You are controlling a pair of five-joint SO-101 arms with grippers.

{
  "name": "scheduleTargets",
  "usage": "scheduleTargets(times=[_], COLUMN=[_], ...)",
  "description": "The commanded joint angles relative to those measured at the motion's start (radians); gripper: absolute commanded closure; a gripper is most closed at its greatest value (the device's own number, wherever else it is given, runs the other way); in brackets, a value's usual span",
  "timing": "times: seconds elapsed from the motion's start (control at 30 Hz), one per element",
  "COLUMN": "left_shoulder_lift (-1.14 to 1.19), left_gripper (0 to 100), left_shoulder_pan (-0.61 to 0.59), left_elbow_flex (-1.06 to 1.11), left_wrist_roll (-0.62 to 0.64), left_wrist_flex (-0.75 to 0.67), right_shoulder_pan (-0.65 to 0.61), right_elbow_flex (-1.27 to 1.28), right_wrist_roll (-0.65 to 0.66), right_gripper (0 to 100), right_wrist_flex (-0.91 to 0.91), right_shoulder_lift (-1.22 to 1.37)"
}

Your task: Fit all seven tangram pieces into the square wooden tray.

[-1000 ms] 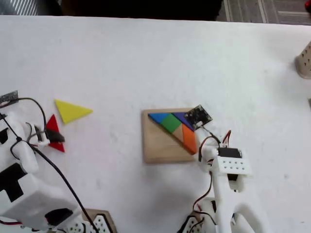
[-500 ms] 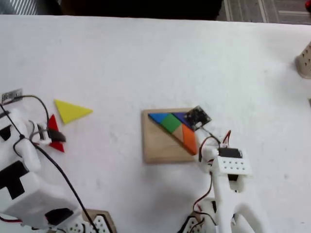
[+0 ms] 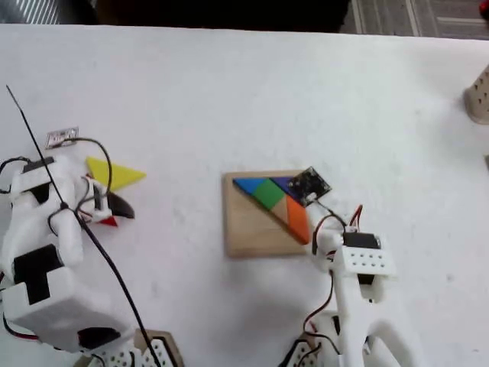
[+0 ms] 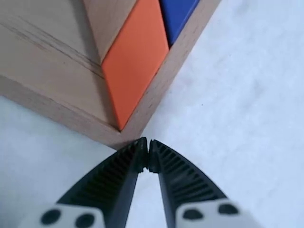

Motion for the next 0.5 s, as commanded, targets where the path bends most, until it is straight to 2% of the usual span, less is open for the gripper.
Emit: scheduleTargets(times=[0.0,0.13,0.23,0.3,0.47], left_shoulder_lift=[-0.018,-0.018,-0.018,-0.010,-0.008], left_gripper=[64,64,64,64,64], left_shoulder_pan=[0.024,-0.028,-0.085,-0.093,-0.059], left_elbow_flex=[-0.049,-0.149,-0.232,-0.273,-0.290], left_wrist_roll=[0.009,0.008,-0.084,-0.206,-0.631], left_wrist_flex=[0.044,0.126,0.153,0.158,0.150], right_shoulder_pan=[-0.013,-0.013,-0.013,-0.013,-0.013], right_elbow_flex=[-0.002,-0.002,-0.002,-0.002,-0.002], right_wrist_roll=[0.014,0.014,0.012,0.012,0.012], right_gripper=[97.8,97.8,97.8,97.8,97.8], right_wrist_flex=[0.012,0.012,0.012,0.012,0.012], right_shoulder_lift=[-0.021,-0.021,-0.021,-0.021,-0.021])
